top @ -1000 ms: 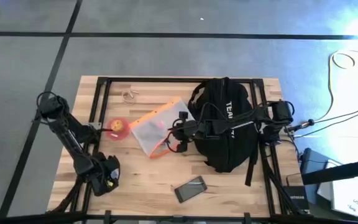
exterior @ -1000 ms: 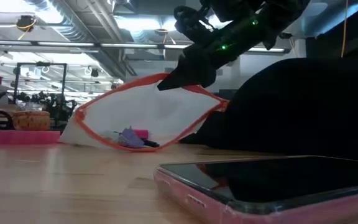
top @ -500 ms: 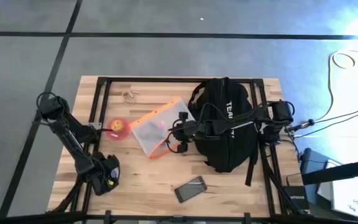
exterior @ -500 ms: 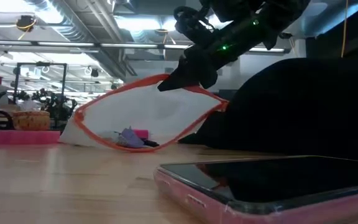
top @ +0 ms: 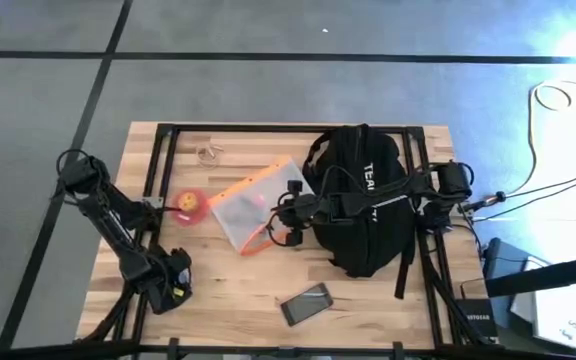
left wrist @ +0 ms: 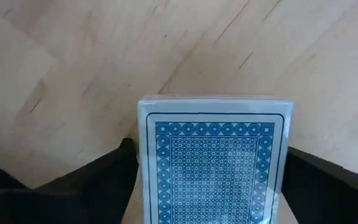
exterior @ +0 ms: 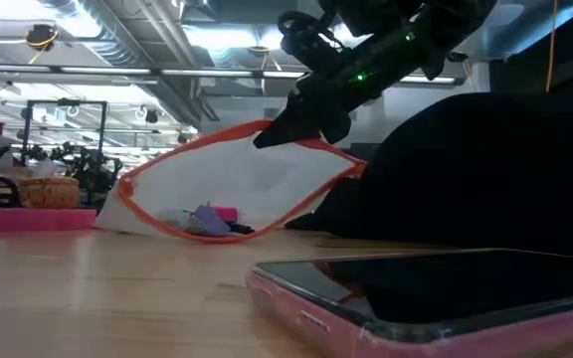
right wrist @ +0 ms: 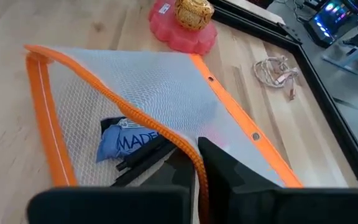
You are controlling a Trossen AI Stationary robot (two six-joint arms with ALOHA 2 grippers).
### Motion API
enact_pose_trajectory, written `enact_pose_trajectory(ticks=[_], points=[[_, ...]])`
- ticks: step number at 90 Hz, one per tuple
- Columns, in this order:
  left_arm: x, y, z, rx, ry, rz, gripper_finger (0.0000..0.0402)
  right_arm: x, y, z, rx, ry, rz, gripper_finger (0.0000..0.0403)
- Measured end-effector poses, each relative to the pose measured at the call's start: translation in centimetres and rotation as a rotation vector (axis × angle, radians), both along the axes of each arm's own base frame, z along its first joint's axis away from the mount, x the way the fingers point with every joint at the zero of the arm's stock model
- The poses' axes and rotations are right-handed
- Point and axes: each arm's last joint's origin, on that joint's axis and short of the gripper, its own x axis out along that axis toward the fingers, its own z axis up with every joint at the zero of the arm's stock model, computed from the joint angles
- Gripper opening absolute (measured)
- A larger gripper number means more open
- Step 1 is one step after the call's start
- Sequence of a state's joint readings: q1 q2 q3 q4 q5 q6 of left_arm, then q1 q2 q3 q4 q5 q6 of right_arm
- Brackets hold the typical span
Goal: Unpack backpack
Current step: Put the blue game card deck into the transparent white zip bag
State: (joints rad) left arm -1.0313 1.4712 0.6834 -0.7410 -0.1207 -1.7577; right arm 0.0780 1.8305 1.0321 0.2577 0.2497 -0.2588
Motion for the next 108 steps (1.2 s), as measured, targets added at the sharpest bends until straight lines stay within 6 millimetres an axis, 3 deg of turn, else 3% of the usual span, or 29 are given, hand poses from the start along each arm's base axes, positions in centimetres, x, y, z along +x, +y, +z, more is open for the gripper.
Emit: enact_pose_trajectory(ticks=[40,64,85,108], points=[[0.7,-0.4,0.6,-0.007,-0.042,-0.002,0.0319,0.0,0.0,0.1,0.04,-0.019,-0.023,0.0],[3.7,-0.7,2.7,0.028,-0.248,-0.005,0.0319,0.4,0.1,0.8,0.08,-0.107,-0.001,0.0],[7.5,0.0,4.5,0.137,-0.503,-0.033,0.0319,1.1,0.3,2.0,0.181,-0.189,-0.013,0.0],[11.5,1.6,6.2,0.331,-0.806,-0.005,0.0319,1.2,0.2,2.2,0.163,-0.191,-0.047,0.0]])
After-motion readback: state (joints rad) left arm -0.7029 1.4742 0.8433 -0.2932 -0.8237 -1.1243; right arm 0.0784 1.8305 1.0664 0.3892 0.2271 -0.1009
